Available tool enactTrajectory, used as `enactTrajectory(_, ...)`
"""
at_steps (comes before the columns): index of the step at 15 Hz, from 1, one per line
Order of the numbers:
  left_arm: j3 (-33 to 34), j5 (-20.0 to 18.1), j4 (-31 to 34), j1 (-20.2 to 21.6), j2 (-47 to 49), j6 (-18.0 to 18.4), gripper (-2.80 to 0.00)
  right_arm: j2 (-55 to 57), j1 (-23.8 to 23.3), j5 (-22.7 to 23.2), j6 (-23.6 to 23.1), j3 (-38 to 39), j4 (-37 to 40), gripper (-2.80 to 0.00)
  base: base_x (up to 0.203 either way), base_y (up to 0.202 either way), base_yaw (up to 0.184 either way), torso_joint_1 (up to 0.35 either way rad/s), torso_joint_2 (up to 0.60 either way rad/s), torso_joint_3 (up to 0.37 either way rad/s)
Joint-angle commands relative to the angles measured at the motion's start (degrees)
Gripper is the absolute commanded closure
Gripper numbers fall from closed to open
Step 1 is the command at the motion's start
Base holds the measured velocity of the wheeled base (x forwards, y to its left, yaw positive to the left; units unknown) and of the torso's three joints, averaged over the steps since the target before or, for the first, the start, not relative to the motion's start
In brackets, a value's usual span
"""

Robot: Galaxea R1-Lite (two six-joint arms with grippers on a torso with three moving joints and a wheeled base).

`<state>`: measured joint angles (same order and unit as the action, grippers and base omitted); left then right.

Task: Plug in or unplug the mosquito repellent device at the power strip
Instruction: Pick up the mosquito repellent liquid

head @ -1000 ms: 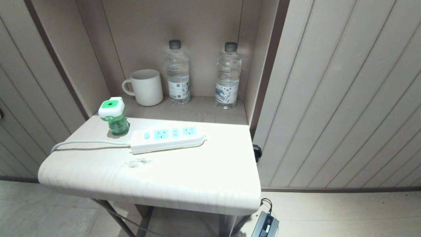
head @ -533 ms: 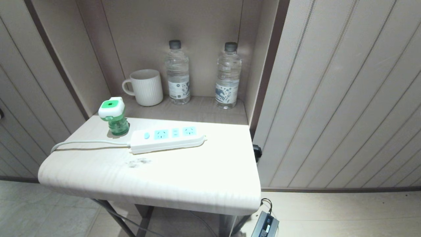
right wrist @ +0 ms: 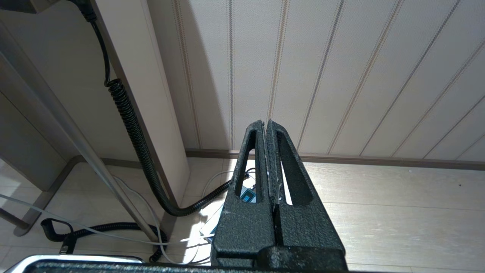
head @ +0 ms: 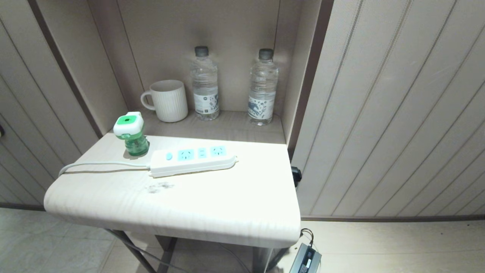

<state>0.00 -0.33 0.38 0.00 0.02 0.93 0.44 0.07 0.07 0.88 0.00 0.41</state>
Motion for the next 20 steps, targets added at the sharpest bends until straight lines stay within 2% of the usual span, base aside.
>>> enactTrajectory(1,0.00,-0.02,0.06,0.00,-0.02,-0.05,0.00,0.09,0.01,0.01,0.00,0.00,0.02,0.00,0.000,0.000,0.000,0.000,0.00,0.000)
enactTrajectory(3,-0.47,0.20,0.80,0.04,0.43,0.33,0.00,0.09,0.01,0.01,0.00,0.00,0.02,0.00,0.000,0.000,0.000,0.000,0.00,0.000)
enactTrajectory(4,-2.76,0.27,1.06,0.07,1.18,0.46,0.00,0.09,0.01,0.01,0.00,0.00,-0.06,0.00,0.000,0.000,0.000,0.000,0.00,0.000)
enactTrajectory(8,-23.07,0.56,3.96,0.27,11.39,0.34,0.00,0.09,0.01,0.03,-0.11,0.00,-0.08,0.00,0.000,0.000,0.000,0.000,0.00,0.000)
enactTrajectory(11,-38.18,-0.75,5.76,5.32,23.56,2.55,0.00,0.09,0.01,0.10,-0.44,0.00,-0.33,0.00,0.000,0.000,0.000,0.000,0.00,0.000)
enactTrajectory(13,-47.74,-2.77,7.59,8.08,30.91,1.76,0.00,0.09,0.01,0.10,-0.44,0.00,-0.33,0.00,0.000,0.000,0.000,0.000,0.00,0.000)
enactTrajectory(14,-52.94,-3.51,10.33,8.64,34.07,-0.37,0.00,0.09,0.01,0.10,-0.44,0.00,-0.33,0.00,0.000,0.000,0.000,0.000,0.00,0.000)
enactTrajectory(15,-58.08,-4.48,13.81,8.90,36.86,-4.33,0.00,0.09,0.01,0.10,-0.44,0.00,-0.33,0.00,0.000,0.000,0.000,0.000,0.00,0.000)
enactTrajectory(16,-63.09,-6.94,18.30,9.07,39.72,-10.27,0.00,0.09,0.01,0.10,-0.44,0.00,-0.33,0.00,0.000,0.000,0.000,0.000,0.00,0.000)
enactTrajectory(17,-66.28,-12.19,23.32,9.22,42.15,-15.92,0.00,0.09,0.01,0.10,-0.36,0.00,-0.33,0.00,0.000,0.000,0.000,0.000,0.00,0.000)
enactTrajectory(18,-67.12,-18.09,27.46,9.32,42.88,-17.56,0.00,0.09,-0.06,0.10,-0.35,0.00,-0.33,0.00,0.000,0.000,0.000,0.000,0.00,0.000)
enactTrajectory(19,-66.66,-21.30,30.66,9.38,43.35,-17.99,0.00,0.09,0.01,0.10,-0.35,0.00,-0.33,0.00,0.000,0.000,0.000,0.000,0.00,0.000)
enactTrajectory(20,-66.14,-21.75,31.10,9.34,44.76,-18.02,0.00,0.09,0.01,0.10,-0.35,0.00,-0.33,0.00,0.000,0.000,0.000,0.000,0.00,0.000)
